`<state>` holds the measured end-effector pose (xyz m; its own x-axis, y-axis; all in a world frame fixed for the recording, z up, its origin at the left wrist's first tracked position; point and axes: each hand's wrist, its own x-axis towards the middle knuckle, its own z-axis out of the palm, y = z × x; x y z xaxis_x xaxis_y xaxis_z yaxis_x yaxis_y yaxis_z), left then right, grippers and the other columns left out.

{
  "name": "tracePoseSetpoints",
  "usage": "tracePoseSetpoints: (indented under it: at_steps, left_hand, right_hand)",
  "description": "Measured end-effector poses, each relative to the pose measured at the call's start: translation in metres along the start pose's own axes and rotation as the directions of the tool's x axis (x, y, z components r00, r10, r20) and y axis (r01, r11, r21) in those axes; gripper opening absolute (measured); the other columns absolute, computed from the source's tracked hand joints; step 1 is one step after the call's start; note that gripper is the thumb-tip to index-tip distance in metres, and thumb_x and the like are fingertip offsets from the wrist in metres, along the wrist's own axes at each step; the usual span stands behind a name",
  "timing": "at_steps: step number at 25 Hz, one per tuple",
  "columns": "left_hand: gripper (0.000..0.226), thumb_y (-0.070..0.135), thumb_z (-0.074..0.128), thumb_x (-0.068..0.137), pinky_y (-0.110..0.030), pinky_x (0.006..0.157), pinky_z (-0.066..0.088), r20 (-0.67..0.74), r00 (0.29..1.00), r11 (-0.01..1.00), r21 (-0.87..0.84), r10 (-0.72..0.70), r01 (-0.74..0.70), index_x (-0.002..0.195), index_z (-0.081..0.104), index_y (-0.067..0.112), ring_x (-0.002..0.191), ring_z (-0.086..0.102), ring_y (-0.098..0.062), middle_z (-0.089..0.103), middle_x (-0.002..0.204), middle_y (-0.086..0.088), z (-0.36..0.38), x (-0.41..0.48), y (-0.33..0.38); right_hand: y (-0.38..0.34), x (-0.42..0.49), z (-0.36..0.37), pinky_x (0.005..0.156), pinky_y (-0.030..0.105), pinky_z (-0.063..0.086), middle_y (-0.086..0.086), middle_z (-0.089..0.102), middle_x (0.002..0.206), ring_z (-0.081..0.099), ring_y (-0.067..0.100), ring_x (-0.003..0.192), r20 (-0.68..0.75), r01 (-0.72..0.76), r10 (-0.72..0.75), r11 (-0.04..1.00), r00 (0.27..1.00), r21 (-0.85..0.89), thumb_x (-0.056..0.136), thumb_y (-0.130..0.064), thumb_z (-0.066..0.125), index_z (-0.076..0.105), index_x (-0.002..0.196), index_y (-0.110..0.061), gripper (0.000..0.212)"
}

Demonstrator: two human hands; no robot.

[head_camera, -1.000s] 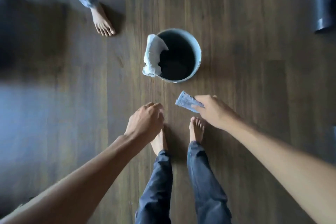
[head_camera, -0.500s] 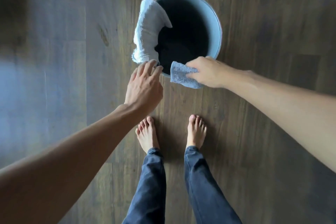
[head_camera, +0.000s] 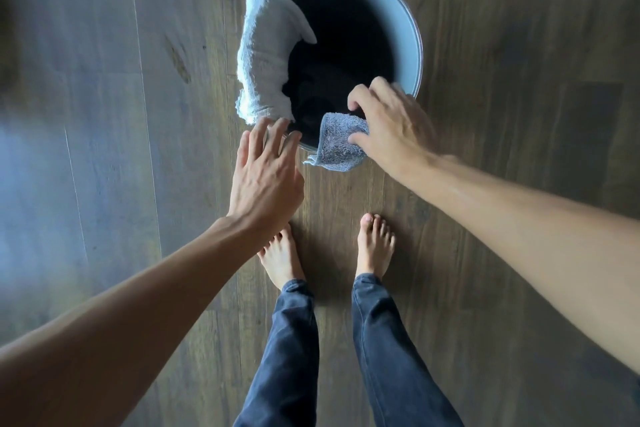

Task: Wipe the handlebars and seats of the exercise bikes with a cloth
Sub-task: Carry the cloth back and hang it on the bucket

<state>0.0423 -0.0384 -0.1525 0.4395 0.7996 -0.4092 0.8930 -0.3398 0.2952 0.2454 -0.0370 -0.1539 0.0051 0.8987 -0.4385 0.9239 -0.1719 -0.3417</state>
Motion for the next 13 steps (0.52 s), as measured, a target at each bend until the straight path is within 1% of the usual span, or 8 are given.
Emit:
tracePoseSetpoints:
  at_steps: [2, 3, 4, 6, 7, 8, 10, 13]
  left_hand:
    - [0.051, 0.011, 0.055, 0.09, -0.048, 0.121, 0.02, 0.009, 1.0, 1.0, 0.001, 0.0, 0.0, 0.14, 0.047, 0.008, 0.146, 0.021, -0.028, 0.038, 0.152, -0.009, 0.0, 0.001, 0.0]
    - [0.051, 0.011, 0.055, 0.09, -0.049, 0.12, 0.02, 0.01, 1.0, 1.0, 0.003, 0.002, -0.002, 0.14, 0.047, 0.008, 0.146, 0.021, -0.028, 0.038, 0.152, -0.009, 0.0, 0.001, 0.0]
    - [0.051, 0.011, 0.055, 0.089, -0.05, 0.121, 0.02, 0.005, 1.0, 1.0, 0.003, 0.004, -0.004, 0.14, 0.047, 0.009, 0.146, 0.021, -0.029, 0.038, 0.152, -0.009, 0.001, 0.001, 0.0]
    - [0.051, 0.011, 0.055, 0.09, -0.05, 0.122, 0.015, -0.023, 1.0, 1.0, 0.001, 0.0, 0.0, 0.14, 0.047, 0.009, 0.146, 0.021, -0.029, 0.038, 0.151, -0.009, 0.003, 0.0, 0.001]
    - [0.052, 0.011, 0.055, 0.09, -0.05, 0.123, 0.012, -0.042, 0.999, 1.0, -0.001, -0.004, 0.004, 0.141, 0.046, 0.009, 0.146, 0.022, -0.03, 0.038, 0.151, -0.01, 0.004, 0.0, 0.002]
    - [0.054, 0.01, 0.056, 0.089, -0.05, 0.123, 0.01, -0.063, 0.998, 1.0, 0.0, -0.002, 0.002, 0.142, 0.045, 0.009, 0.145, 0.024, -0.031, 0.039, 0.15, -0.011, 0.004, -0.001, 0.003]
    - [0.057, 0.01, 0.056, 0.089, -0.052, 0.123, 0.01, -0.091, 0.996, 1.0, -0.005, 0.021, -0.021, 0.144, 0.042, 0.01, 0.143, 0.027, -0.032, 0.04, 0.148, -0.013, 0.004, -0.002, 0.006]
    - [0.054, 0.013, 0.056, 0.091, -0.053, 0.122, 0.012, -0.074, 0.991, 0.993, -0.019, 0.114, -0.116, 0.143, 0.044, 0.013, 0.14, 0.034, -0.032, 0.046, 0.146, -0.011, 0.005, -0.004, 0.008]
  right_hand:
    - [-0.001, -0.004, 0.01, 0.07, 0.038, 0.044, 0.003, 0.053, 0.097, 0.053, 0.024, 0.088, -0.051, -0.015, 0.018, 0.998, 0.999, 0.06, 0.086, -0.015, 0.072, 0.054, 0.1, -0.017, 0.023]
    - [-0.002, -0.005, 0.015, 0.067, 0.039, 0.046, 0.003, 0.053, 0.095, 0.054, 0.024, 0.083, -0.064, -0.022, 0.027, 0.997, 0.998, 0.075, 0.087, -0.01, 0.069, 0.055, 0.098, -0.016, 0.019]
    - [-0.003, -0.005, 0.02, 0.065, 0.039, 0.046, 0.003, 0.054, 0.093, 0.055, 0.024, 0.081, -0.088, -0.021, 0.028, 0.997, 0.996, 0.075, 0.086, -0.004, 0.066, 0.056, 0.098, -0.015, 0.019]
    - [-0.003, -0.005, 0.025, 0.059, 0.034, 0.041, 0.004, 0.056, 0.09, 0.056, 0.024, 0.081, -0.136, -0.011, 0.022, 0.997, 0.99, 0.079, 0.085, 0.002, 0.065, 0.06, 0.095, -0.014, 0.02]
    - [-0.004, -0.005, 0.024, 0.057, 0.032, 0.039, 0.003, 0.057, 0.089, 0.056, 0.023, 0.081, -0.162, 0.0, 0.016, 0.996, 0.987, 0.094, 0.085, 0.003, 0.065, 0.062, 0.091, -0.013, 0.018]
    - [-0.004, -0.002, 0.024, 0.057, 0.033, 0.04, 0.003, 0.057, 0.087, 0.055, 0.021, 0.081, -0.179, 0.018, 0.004, 0.992, 0.984, 0.121, 0.085, 0.003, 0.066, 0.062, 0.087, -0.012, 0.016]
    - [-0.005, 0.006, 0.022, 0.057, 0.037, 0.048, 0.002, 0.057, 0.085, 0.055, 0.021, 0.079, -0.203, 0.045, -0.007, 0.982, 0.979, 0.183, 0.086, 0.0, 0.068, 0.063, 0.083, -0.012, 0.013]
    - [-0.002, 0.015, 0.024, 0.062, 0.043, 0.052, -0.001, 0.057, 0.086, 0.06, 0.024, 0.077, -0.145, 0.02, 0.013, 0.975, 0.989, 0.222, 0.089, -0.007, 0.066, 0.065, 0.084, -0.015, 0.01]
